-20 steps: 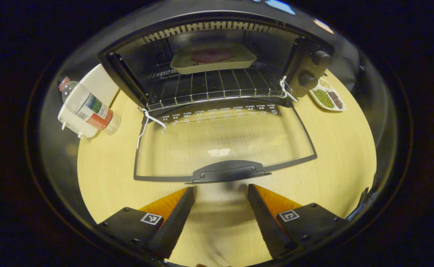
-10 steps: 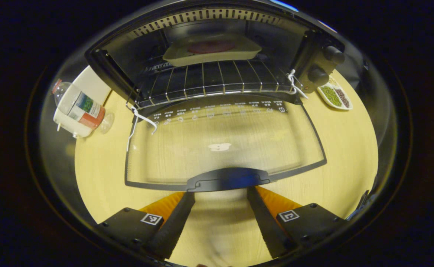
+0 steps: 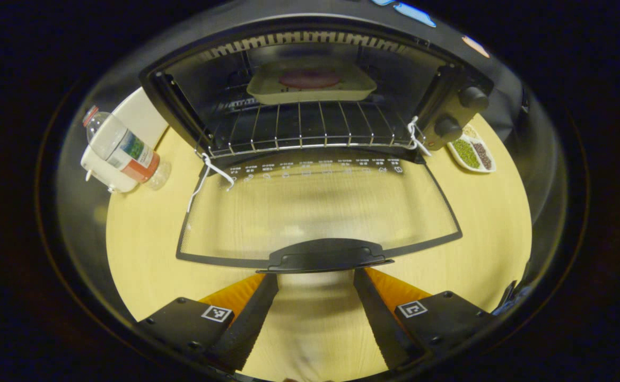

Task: Open the electric oven with the left hand, put the food in, and close the electric oven.

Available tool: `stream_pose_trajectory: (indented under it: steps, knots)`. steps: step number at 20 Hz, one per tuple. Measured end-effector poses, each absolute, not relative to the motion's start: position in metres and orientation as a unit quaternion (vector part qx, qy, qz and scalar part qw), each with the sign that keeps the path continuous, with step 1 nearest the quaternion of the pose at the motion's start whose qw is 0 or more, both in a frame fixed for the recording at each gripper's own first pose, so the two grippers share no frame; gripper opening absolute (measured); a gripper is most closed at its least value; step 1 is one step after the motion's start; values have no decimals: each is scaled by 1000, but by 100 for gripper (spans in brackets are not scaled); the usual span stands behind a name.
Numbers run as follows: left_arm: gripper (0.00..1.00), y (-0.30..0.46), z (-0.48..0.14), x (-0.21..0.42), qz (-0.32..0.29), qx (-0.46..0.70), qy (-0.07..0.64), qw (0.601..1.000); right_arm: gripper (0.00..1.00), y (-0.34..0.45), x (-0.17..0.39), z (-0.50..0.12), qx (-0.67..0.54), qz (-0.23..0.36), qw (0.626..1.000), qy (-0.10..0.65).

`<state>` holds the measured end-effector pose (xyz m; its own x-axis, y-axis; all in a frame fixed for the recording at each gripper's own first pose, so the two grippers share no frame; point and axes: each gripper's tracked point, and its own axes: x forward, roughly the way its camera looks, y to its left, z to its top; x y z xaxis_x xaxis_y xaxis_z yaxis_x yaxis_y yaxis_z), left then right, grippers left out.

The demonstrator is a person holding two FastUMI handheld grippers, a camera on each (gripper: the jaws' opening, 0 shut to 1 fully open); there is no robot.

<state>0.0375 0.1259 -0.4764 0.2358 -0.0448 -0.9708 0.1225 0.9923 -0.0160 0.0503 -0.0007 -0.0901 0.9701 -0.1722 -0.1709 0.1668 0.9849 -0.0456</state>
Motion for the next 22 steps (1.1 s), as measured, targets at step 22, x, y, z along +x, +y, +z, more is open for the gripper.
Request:
stream_pose_trajectory:
  steps: [22]
  knots:
    - [100, 123, -418, 66, -65, 37, 529, 845, 90, -9, 46, -100, -8, -94, 991, 95]
